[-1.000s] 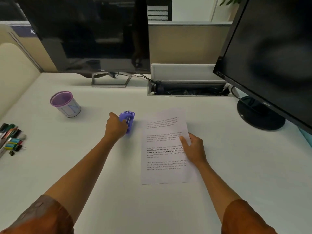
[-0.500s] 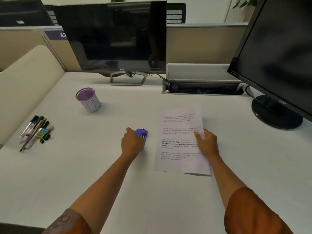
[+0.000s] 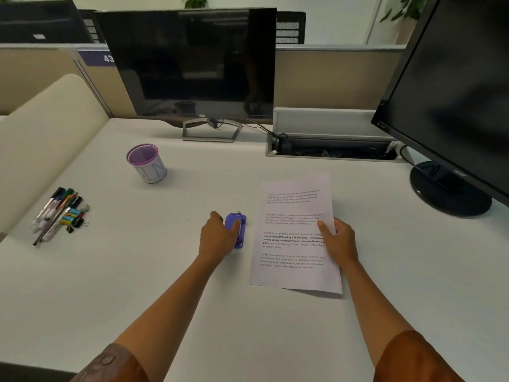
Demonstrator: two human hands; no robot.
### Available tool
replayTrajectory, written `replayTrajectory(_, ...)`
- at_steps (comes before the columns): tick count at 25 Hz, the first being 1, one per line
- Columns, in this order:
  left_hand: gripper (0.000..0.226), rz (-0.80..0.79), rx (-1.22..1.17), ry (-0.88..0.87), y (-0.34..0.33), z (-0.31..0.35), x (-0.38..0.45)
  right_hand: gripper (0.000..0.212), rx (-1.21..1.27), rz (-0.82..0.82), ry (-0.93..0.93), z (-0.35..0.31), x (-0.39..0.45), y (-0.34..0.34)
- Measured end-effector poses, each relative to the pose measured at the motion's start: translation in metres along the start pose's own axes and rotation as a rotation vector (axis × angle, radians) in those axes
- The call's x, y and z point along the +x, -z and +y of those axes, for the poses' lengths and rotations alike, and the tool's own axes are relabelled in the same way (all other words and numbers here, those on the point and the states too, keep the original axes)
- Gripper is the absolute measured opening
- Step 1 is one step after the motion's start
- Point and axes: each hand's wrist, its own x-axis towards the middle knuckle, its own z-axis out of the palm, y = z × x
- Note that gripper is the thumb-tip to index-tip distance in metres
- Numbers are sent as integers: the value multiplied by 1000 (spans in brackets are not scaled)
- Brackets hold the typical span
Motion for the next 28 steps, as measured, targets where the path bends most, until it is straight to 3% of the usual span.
replayTrajectory(3, 47, -81, -111, -47, 6, -18, 0, 23, 66, -22, -20, -1, -8, -3)
replayTrajectory(7, 32, -149, -222, -91, 14, -31, 2, 19, 98, -62, -27, -2, -15, -9)
replayTrajectory(11, 33, -221, -253, -81, 18, -34, 5, 23, 116, -74, -52, -3, -14, -8)
replayTrajectory(28, 38, -257, -264, -24, 20, -36, 7, 10, 99, -60, -59, -9, -23, -30)
